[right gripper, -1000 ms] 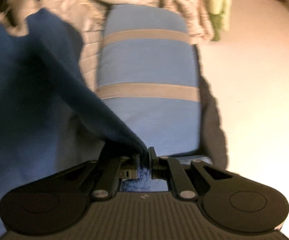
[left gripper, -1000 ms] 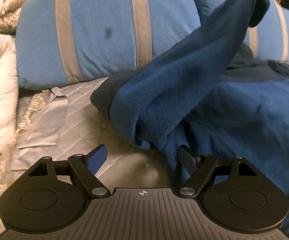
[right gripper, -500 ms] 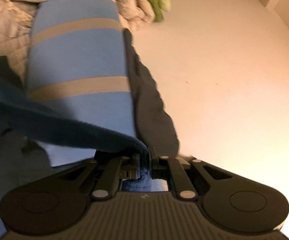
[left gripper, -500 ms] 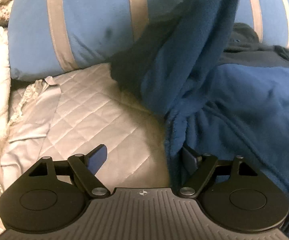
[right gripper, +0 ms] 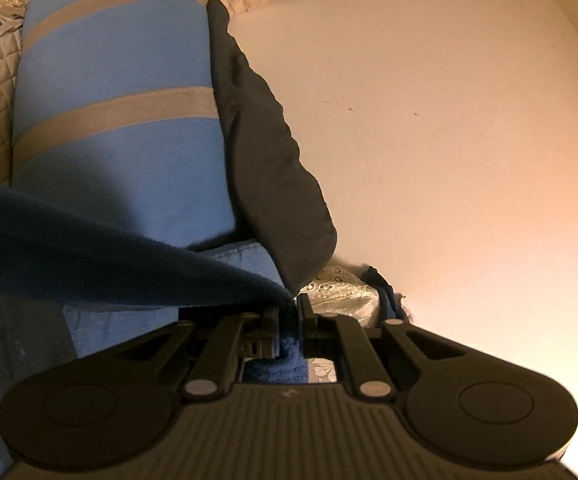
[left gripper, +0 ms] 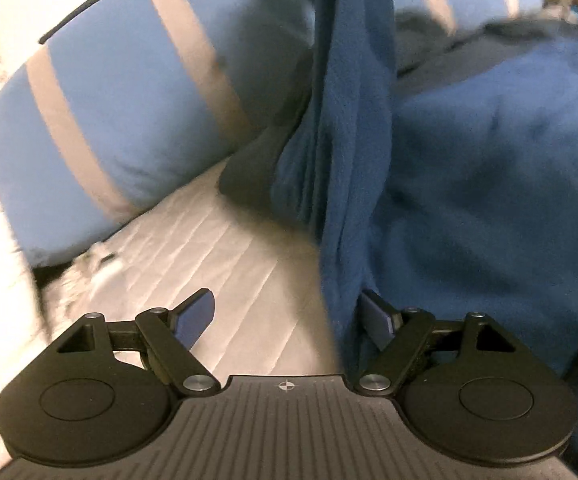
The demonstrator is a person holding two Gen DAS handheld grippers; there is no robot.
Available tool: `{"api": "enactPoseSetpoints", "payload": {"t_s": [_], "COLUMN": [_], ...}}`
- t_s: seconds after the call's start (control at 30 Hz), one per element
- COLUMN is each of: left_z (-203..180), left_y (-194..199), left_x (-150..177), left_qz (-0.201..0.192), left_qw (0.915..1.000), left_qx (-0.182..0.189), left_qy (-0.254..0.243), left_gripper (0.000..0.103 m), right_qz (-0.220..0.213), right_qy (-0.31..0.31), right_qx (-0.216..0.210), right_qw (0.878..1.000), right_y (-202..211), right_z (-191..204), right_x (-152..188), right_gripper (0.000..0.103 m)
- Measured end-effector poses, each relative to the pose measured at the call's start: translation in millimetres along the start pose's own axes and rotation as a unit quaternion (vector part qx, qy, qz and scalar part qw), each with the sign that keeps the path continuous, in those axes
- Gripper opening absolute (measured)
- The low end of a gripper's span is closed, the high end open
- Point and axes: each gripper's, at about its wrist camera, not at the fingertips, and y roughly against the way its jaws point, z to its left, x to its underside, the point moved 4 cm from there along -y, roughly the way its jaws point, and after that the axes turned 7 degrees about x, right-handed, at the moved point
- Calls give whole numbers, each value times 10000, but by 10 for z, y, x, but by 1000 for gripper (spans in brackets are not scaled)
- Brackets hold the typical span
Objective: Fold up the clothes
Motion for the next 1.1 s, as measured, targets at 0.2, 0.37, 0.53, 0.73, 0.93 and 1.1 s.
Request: {"api": "enactPoseSetpoints", "payload": {"t_s": [0.2,0.37,0.53,0.73,0.93,1.1], "left_z": [-146,-336,-322,-97,-158,-256], "left_y": [-31,-138,-149,-39,6,92], "left_x": [-303,-317,-307,-323,-393,-428], "left_qz": [-153,-28,-55,-205,-255,-462], "left_qw": [9987,9971,9968,9983,9971,9948], "left_qx": [455,155,-231,-499,-602,-698], "left_qy": [-177,-749,-758,-225,-382,-584], "left_gripper": [57,25,9,8,8,8], "right_qz": [8,45,232,513,982,1042], "right_qy": [-144,-134,-136,18,-547,-254], "right_qx": [-61,-206,-504,-1371,-2455,-2561], "right_qw": [9999,9997,9984,9892,9629,9607], "right_y": [-55,-36,-29,68,269,623], "right_z": [-8,47,63,205,425,664], "right_x": [11,21,225,789,1449,1802], "right_gripper": [15,15,15,15,14,10]}}
